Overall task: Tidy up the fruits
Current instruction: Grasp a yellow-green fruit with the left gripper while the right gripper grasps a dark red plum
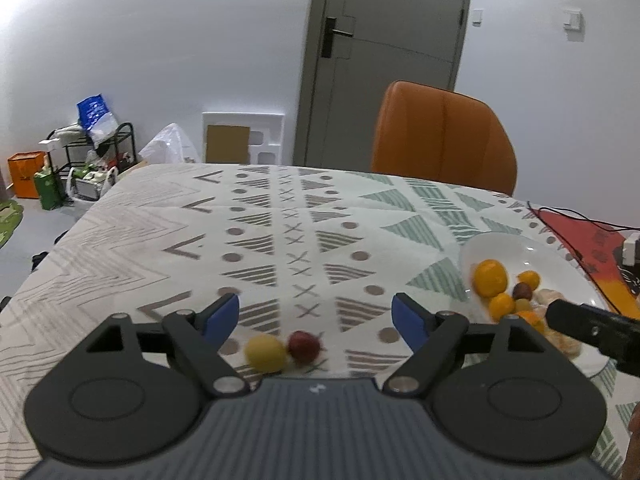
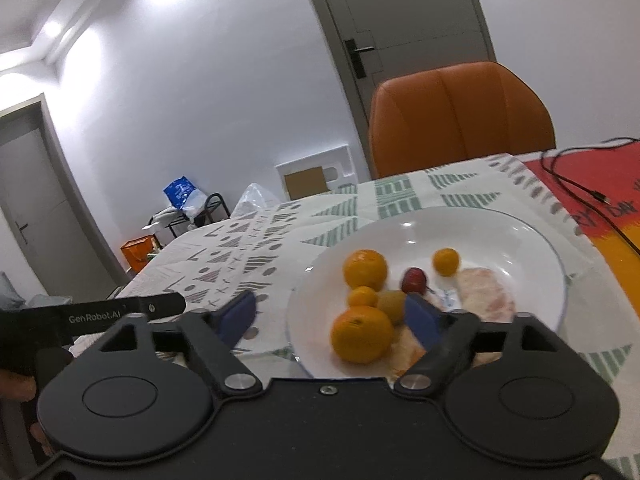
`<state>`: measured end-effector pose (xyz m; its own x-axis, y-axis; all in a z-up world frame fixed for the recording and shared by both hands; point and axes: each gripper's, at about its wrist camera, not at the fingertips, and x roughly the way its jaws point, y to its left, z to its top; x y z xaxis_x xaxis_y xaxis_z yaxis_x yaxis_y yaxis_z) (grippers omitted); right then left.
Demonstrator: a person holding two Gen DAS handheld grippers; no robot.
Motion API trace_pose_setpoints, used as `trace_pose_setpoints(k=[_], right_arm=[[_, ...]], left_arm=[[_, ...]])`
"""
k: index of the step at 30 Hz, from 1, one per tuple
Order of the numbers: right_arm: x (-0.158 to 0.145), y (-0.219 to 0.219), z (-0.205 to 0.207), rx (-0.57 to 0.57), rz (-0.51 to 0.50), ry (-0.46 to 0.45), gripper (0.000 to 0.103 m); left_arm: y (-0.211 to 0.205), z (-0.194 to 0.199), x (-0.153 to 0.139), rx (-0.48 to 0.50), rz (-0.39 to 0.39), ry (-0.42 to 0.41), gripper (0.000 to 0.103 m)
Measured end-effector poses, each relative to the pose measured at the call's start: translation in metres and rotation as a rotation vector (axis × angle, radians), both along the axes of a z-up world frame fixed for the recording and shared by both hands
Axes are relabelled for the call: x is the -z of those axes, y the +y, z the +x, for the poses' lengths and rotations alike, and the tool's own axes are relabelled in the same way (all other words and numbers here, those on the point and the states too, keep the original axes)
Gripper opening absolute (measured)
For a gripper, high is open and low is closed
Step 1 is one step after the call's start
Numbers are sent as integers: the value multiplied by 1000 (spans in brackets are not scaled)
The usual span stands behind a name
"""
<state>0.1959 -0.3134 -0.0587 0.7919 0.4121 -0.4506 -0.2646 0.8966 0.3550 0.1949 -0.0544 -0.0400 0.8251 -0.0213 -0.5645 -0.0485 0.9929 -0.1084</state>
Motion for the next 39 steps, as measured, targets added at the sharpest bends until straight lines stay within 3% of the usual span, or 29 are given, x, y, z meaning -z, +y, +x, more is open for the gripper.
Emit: trace_pose_setpoints(k=[2, 5, 22, 25, 29, 34, 36, 39], right_arm=[[-2, 7, 0, -13, -7, -12, 97], [-5, 16, 0, -21, -19, -30, 103], [-8, 52, 4, -103, -49, -27, 103], [-7, 58, 5, -118, -57, -23, 103], [-9, 68, 5, -143, -59, -21, 103], [-12, 80, 5, -171, -70, -30, 101], [-12, 85, 7, -182, -72, -26, 99], [-11, 92, 10, -196, -78, -17, 92]], left_arm=[[6, -1, 2, -12, 1, 5, 82], [16, -2, 6, -30, 2, 20, 82], [40, -5, 29, -62, -25, 48, 79], [40, -4, 32, -53, -40, 46, 73], [40, 0, 37, -48, -57, 63, 51], [39, 2, 40, -29, -69, 65, 36], [40, 2, 40, -25, -76, 62, 26], [45, -1, 38, -38, -85, 56, 25]])
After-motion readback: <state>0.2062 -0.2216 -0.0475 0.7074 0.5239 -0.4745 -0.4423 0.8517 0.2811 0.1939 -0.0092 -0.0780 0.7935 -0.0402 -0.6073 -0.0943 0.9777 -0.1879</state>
